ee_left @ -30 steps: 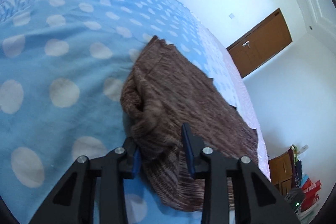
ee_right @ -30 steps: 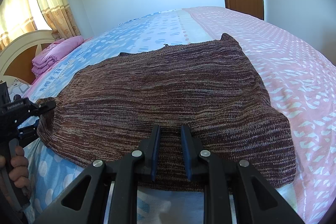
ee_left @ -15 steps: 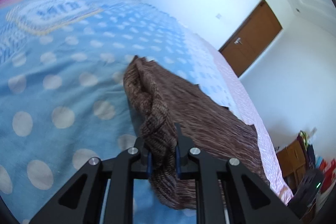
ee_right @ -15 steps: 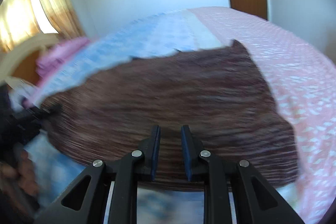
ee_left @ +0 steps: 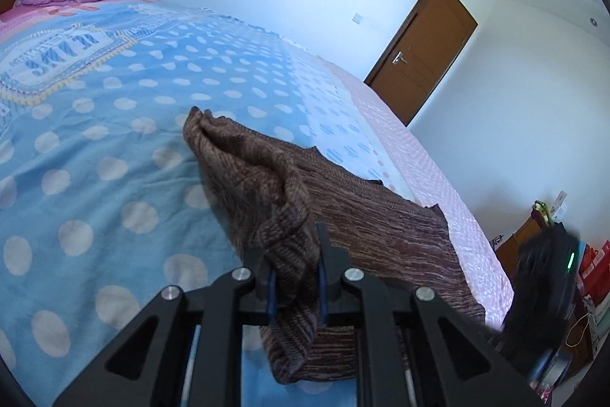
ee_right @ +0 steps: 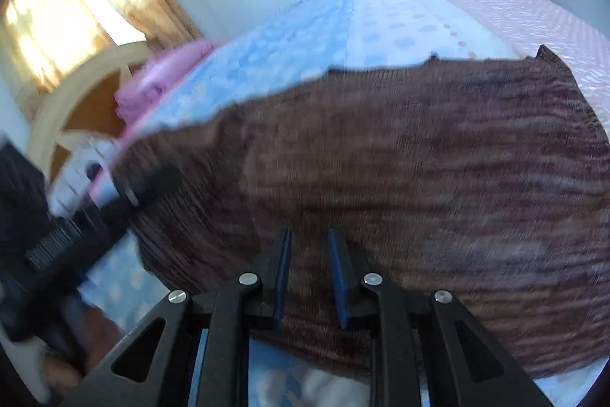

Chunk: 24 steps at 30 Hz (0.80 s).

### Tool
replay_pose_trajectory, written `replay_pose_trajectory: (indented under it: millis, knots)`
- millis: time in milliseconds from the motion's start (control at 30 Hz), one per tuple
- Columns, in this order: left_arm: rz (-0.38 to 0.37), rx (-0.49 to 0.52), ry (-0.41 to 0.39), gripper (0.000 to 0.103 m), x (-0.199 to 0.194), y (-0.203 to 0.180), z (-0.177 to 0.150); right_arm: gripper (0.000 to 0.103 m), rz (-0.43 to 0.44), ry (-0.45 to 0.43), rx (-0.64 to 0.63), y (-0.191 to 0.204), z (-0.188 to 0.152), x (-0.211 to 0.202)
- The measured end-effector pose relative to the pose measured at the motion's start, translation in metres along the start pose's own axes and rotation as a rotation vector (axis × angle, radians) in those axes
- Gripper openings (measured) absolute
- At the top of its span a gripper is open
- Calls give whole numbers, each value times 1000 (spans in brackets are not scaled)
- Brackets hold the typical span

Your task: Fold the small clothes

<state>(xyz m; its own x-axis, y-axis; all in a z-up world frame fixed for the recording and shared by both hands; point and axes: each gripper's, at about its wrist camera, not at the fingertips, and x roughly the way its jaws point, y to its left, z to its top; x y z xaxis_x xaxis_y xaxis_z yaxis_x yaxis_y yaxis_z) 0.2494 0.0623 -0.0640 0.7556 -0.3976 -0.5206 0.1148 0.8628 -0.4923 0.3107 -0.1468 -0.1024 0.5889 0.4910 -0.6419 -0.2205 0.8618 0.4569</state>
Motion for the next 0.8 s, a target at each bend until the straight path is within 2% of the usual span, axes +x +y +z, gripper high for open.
replay_pose_trajectory:
  millis: [33, 100, 133, 233, 433, 633, 700, 800]
  knots:
    - [1, -1, -3, 16, 0, 0, -1, 27, 17, 8, 3, 1, 8, -1]
    - [0, -5, -8, 16, 0, 1, -3, 52, 40, 21, -1, 8, 28, 2]
    - [-1, -3, -8, 16, 0, 1, -3, 53, 57, 24, -10, 14, 39, 4]
    - [-4, 3, -15, 16, 0, 1, -5, 53, 147, 88, -40, 41, 72, 27]
    - [-13, 18, -14, 16, 0, -3, -11, 55, 185, 281, -207, 103, 100, 102]
    - [-12, 62, -13, 16, 2, -10, -17, 55, 143, 443, -393, 134, 95, 158]
    - [-13, 60, -10, 16, 3, -8, -18, 55, 124, 461, -442, 138, 91, 165]
    - [-18, 59, -6, 16, 4, -8, -19, 55, 63, 439, -497, 137, 88, 164]
